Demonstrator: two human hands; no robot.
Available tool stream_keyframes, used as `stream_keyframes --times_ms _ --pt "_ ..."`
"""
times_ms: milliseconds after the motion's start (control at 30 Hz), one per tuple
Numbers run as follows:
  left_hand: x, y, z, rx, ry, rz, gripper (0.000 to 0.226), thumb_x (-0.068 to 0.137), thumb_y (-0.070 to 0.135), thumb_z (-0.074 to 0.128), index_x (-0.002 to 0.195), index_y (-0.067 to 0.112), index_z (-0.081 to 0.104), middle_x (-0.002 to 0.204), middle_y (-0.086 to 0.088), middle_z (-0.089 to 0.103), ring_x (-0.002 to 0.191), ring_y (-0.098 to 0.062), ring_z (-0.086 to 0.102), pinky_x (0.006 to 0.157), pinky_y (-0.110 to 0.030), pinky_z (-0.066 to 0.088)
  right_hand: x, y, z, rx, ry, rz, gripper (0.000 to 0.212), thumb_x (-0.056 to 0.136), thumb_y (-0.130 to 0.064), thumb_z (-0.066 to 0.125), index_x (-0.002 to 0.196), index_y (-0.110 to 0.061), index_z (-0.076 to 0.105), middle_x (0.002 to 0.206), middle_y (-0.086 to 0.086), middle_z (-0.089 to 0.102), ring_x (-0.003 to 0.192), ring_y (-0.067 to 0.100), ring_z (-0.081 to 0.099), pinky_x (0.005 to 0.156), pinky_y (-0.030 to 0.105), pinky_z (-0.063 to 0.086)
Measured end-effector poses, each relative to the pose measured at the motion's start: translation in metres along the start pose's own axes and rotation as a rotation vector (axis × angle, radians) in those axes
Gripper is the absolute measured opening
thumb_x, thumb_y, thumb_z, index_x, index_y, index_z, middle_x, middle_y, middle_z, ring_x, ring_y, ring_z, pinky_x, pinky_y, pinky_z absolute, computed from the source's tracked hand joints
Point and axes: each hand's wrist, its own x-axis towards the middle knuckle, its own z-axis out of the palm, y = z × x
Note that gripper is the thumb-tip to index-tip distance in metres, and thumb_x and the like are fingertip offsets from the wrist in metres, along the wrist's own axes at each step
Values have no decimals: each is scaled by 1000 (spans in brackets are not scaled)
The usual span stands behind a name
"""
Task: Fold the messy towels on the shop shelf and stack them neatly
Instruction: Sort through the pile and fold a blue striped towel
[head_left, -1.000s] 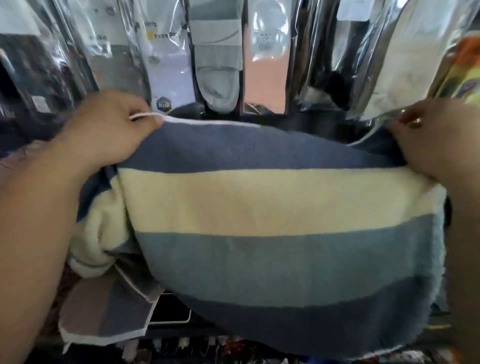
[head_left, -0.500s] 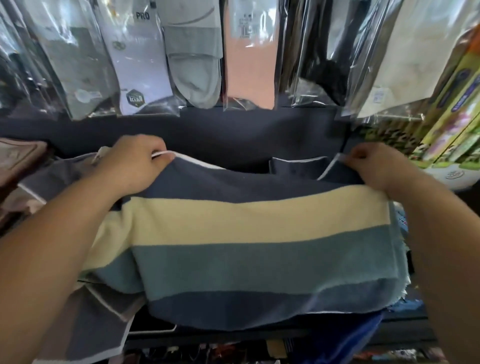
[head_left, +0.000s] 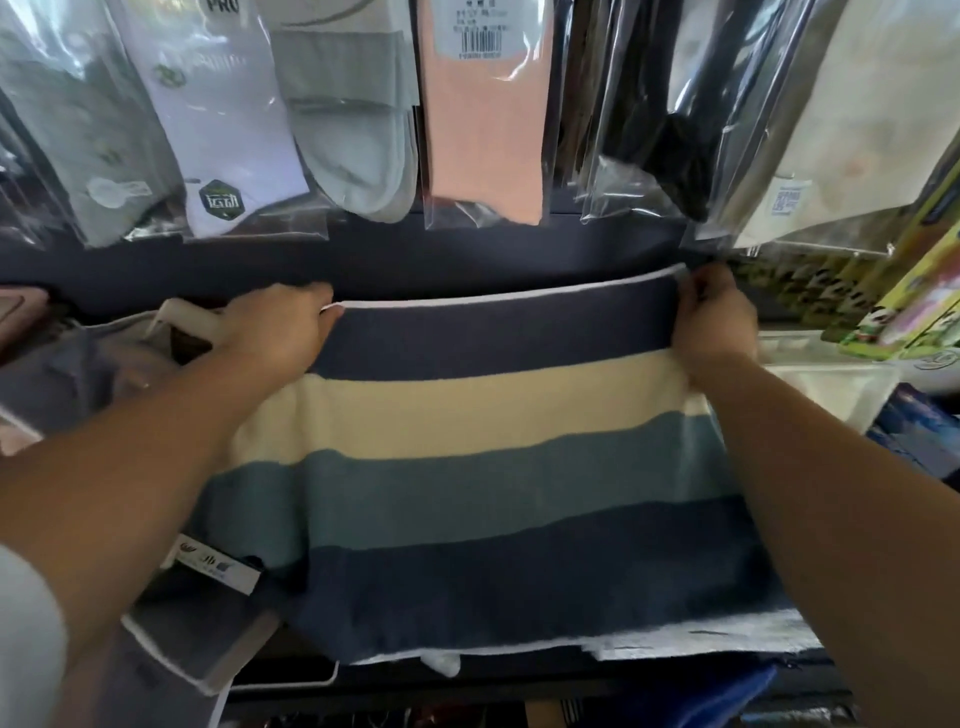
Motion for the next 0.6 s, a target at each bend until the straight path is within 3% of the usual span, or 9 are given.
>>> stream_keyframes --times_ms 100,200,300,367,467,600 --pt "0 -4 9 57 -46 28 33 104 44 40 102 15 55 90 -16 67 82 -39 63 63 -39 44 0 6 6 -130 -70 -5 30 104 -39 44 124 -18 49 116 26 64 105 46 61 83 45 45" --pt "-3 -3 10 70 -95 38 32 99 48 48 98 16 52 95 -16 66 87 -39 63 66 -41 47 -15 12 13 -390 -171 -32 50 98 -40 53 140 -17 38 134 24 48 119 48 52 94 51 45" --pt "-10 -2 -4 54 -135 10 40 91 55 58 106 19 53 109 -14 63 99 -38 61 75 -42 49 -43 -10 13 -599 -227 -194 55 95 -54 49 140 -23 42 140 17 42 129 42 42 103 54 38" --pt "-22 -5 -19 65 -131 -15 52 85 61 63 119 22 55 119 -12 60 109 -38 57 84 -45 48 -65 -32 9 -661 -406 -290 63 94 -69 39 145 -32 40 151 12 36 139 39 33 110 56 31" --pt "-55 -13 -42 28 -25 -44 62 78 65 68 123 24 59 120 -12 60 112 -41 54 91 -51 46 -96 -47 10 -675 -752 -335 73 89 -81 25 155 -49 16 169 -1 1 154 39 -1 117 68 6" --pt "-115 -38 -48 -44 48 -180 76 72 77 64 128 28 55 127 -12 58 118 -43 51 98 -56 45 -113 -19 16 -678 -873 -232 81 84 -87 22 151 -57 -10 166 -2 -23 150 41 -22 114 73 -6"
